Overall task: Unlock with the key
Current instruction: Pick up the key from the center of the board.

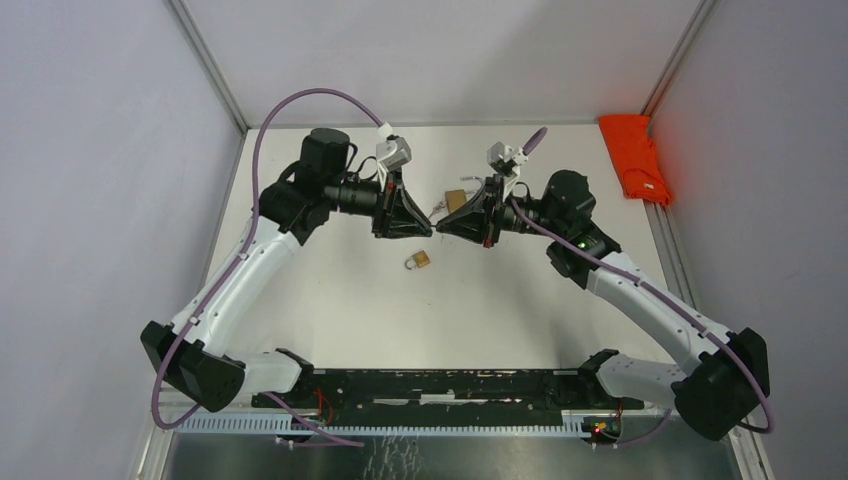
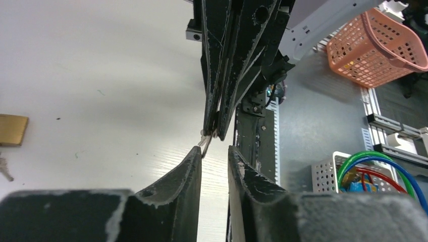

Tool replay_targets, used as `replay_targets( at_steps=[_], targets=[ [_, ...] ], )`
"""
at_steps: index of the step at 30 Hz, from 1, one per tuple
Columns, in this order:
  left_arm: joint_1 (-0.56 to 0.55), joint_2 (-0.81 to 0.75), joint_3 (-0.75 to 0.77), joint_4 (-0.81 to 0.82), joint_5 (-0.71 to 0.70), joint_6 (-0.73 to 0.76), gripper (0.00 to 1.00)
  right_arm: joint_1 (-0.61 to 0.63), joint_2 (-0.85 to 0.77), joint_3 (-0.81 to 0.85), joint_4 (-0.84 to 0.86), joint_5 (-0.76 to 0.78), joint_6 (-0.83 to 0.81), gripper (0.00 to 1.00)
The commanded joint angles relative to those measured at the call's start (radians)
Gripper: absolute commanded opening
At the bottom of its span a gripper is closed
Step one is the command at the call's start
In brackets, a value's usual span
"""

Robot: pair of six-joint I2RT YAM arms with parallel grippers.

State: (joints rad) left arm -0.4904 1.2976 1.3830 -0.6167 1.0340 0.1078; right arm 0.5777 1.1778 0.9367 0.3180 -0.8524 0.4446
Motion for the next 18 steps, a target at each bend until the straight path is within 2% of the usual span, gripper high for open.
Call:
replay_targets(
  at_steps=[1,6,11,14,18],
  targets=[
    [-0.003,-0.056,0.003,0.078,-0.072,-0.06,0.34,-0.018,-0.068,0.03,-0.068,0.115,-0.063,0.0],
    [-0.002,-0.064,0.008,0.073,-0.131,-0.071,0.35,-0.037,-0.104,0.024,-0.085,0.119,-0.065,0.0],
    [-0.001,-0.053,0.005,0.074,-0.268,-0.09,0.39,-0.061,-0.129,0.016,-0.128,0.132,-0.087,0.0],
    [-0.001,0.023,0.036,0.04,-0.37,-0.105,0.41,-0.09,-0.142,0.024,-0.214,0.194,-0.137,0.0],
    [-0.002,0.212,0.105,-0.058,-0.488,-0.189,0.4,-0.158,-0.17,0.001,-0.258,0.218,-0.153,0.0]
  ],
)
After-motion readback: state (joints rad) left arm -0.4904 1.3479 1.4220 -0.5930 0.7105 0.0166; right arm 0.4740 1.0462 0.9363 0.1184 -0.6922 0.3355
